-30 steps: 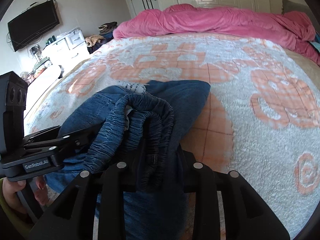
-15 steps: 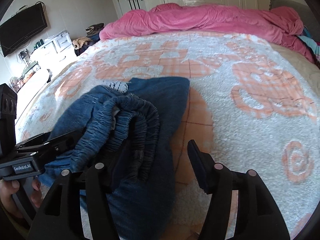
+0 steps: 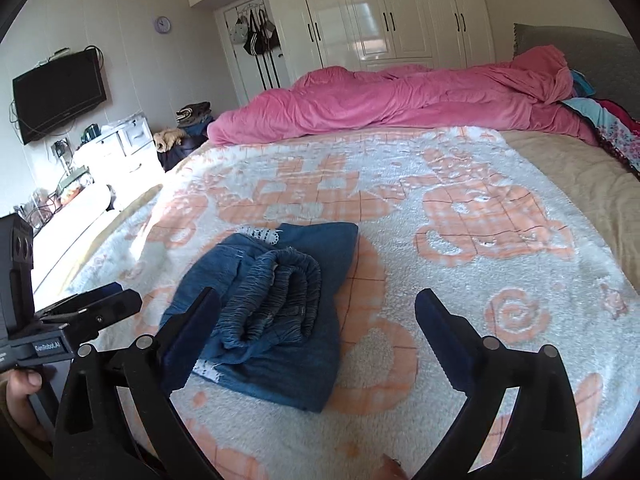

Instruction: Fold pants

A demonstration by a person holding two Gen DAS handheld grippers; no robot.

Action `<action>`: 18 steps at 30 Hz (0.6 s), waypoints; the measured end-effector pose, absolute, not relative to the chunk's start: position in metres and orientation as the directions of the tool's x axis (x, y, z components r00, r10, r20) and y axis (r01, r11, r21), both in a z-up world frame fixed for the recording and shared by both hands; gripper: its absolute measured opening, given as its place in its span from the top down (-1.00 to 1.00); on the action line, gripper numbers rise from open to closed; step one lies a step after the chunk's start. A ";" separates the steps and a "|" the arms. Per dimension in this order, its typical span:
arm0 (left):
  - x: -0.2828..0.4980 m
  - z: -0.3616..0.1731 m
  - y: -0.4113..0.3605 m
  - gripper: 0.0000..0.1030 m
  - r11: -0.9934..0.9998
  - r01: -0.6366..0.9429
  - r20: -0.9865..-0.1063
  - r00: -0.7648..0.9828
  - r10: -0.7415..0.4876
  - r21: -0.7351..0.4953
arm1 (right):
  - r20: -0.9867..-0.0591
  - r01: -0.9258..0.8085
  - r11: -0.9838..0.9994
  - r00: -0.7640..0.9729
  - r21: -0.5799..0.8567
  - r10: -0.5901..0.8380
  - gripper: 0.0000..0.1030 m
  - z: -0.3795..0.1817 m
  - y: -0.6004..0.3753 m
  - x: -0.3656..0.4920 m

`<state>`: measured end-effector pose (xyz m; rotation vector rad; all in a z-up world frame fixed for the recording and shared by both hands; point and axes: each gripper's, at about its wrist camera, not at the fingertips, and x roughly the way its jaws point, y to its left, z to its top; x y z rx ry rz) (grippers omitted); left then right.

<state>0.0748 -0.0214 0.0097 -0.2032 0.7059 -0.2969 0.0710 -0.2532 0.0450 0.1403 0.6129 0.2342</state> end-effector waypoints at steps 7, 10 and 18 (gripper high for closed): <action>0.043 0.021 -0.020 -0.82 0.948 0.190 -0.606 0.733 -0.311 -0.257 | -0.549 -0.179 0.967 0.798 0.179 0.250 -0.89 0.051 -0.252 0.037; 0.031 0.024 -0.018 -0.82 0.951 0.182 -0.602 0.740 -0.300 -0.251 | -0.553 -0.187 0.968 0.795 0.166 0.249 -0.89 0.050 -0.250 0.024; 0.005 0.018 -0.019 -0.82 0.961 0.174 -0.621 0.735 -0.273 -0.215 | -0.561 -0.202 0.967 0.787 0.155 0.255 -0.89 0.047 -0.250 -0.006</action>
